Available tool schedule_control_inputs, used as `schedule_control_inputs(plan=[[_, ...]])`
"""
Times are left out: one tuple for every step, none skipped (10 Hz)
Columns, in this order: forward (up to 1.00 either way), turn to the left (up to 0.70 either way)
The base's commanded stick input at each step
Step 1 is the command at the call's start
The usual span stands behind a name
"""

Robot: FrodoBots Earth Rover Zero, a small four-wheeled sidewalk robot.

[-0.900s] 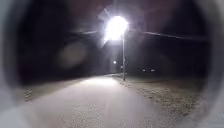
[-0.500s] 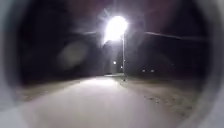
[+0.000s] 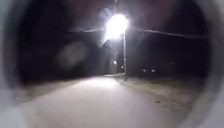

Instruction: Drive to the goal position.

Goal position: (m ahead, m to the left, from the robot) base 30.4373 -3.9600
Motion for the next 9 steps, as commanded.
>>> schedule_control_inputs(plan=[[1.00, 0.00], [1.00, 0.00], [1.00, 0.12], [1.00, 0.27], [1.00, 0.13], [1.00, 0.00], [1.00, 0.00], [1.00, 0.00], [1.00, 0.00]])
